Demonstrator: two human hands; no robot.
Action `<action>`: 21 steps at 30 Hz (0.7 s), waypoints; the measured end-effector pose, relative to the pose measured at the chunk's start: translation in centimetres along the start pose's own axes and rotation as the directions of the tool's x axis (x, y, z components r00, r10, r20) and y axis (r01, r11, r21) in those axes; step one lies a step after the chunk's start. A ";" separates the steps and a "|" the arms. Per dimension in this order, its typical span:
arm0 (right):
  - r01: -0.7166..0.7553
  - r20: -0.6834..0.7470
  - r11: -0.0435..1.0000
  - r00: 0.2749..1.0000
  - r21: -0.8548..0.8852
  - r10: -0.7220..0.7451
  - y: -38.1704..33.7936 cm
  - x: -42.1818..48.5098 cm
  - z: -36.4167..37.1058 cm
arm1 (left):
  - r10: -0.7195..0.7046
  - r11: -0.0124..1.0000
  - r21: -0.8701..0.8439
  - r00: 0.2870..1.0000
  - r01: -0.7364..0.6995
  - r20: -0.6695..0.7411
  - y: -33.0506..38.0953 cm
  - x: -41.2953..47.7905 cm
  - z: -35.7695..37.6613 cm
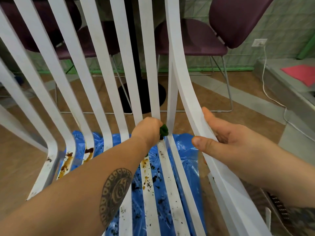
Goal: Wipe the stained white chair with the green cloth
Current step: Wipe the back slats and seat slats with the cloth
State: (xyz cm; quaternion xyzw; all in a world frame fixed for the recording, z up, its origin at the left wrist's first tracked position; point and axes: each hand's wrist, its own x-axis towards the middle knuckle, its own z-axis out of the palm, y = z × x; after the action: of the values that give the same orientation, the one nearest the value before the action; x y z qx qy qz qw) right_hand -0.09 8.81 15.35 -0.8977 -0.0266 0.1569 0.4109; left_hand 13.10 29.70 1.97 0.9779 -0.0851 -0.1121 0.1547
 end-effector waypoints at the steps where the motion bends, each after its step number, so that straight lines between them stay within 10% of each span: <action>1: -0.009 0.003 1.000 1.000 -0.012 0.009 0.0 0.0 0.1 | -0.001 1.000 0.008 0.999 0.001 0.033 0.2 0.2 -0.1; 21: -0.028 -0.030 0.996 0.999 -0.089 0.026 -0.5 -0.8 0.2 | 0.036 0.966 0.253 0.997 -0.051 0.065 2.3 0.1 -1.3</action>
State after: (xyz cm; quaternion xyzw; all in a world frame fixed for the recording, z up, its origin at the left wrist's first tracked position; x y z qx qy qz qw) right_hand -0.85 9.13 15.79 -0.9177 -0.0157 0.1484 0.3683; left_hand 13.25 27.90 3.92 0.9838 -0.1246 -0.1261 0.0279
